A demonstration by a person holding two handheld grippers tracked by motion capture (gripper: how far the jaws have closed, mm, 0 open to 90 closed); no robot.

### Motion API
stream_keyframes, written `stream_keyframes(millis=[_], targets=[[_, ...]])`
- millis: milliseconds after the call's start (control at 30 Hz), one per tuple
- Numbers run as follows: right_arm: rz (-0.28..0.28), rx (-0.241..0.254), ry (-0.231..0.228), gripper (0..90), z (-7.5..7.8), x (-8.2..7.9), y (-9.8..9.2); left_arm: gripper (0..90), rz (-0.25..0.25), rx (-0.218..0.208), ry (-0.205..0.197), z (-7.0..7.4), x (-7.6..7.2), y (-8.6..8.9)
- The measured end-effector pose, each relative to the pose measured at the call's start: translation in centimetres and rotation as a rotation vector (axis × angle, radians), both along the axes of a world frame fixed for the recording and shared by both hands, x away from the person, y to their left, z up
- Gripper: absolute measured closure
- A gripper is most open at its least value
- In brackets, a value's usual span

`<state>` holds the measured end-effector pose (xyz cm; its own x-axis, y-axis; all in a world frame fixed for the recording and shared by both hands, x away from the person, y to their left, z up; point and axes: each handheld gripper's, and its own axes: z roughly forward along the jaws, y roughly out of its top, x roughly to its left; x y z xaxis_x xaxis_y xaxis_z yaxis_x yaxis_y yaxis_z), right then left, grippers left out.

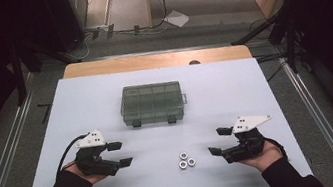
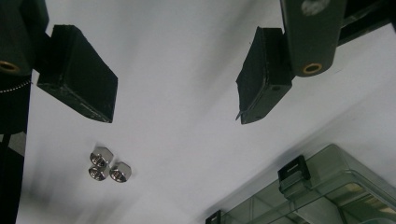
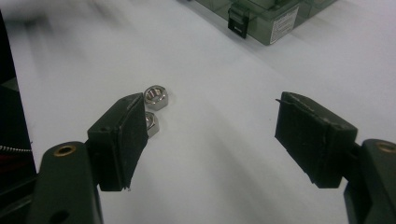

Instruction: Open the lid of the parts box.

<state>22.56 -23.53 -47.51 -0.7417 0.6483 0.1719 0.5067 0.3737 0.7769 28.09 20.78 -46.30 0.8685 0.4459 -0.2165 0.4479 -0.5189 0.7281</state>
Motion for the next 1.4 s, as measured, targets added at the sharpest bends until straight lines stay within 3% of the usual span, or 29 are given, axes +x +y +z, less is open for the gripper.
stream_keyframes(millis=[267, 500, 833, 1400], targets=[[0.023, -0.024, 0.011, 29.7, -0.14, 0.2, 0.15, 28.6, -0.03, 0.041, 0.018, -0.28, -0.08, -0.33], [0.023, -0.058, 0.02, 28.8, -0.16, 0.16, 0.28, 28.6, -0.028, 0.07, 0.033, -0.41, -0.09, -0.36], [0.015, -0.055, 0.054, 30.1, -0.23, 0.15, 0.28, 28.6, -0.02, 0.087, 0.049, -0.43, -0.04, -0.4], [0.022, -0.078, 0.059, 28.1, -0.44, 0.49, 0.16, 28.7, -0.002, 0.094, 0.065, -0.46, 0.1, -0.29]])
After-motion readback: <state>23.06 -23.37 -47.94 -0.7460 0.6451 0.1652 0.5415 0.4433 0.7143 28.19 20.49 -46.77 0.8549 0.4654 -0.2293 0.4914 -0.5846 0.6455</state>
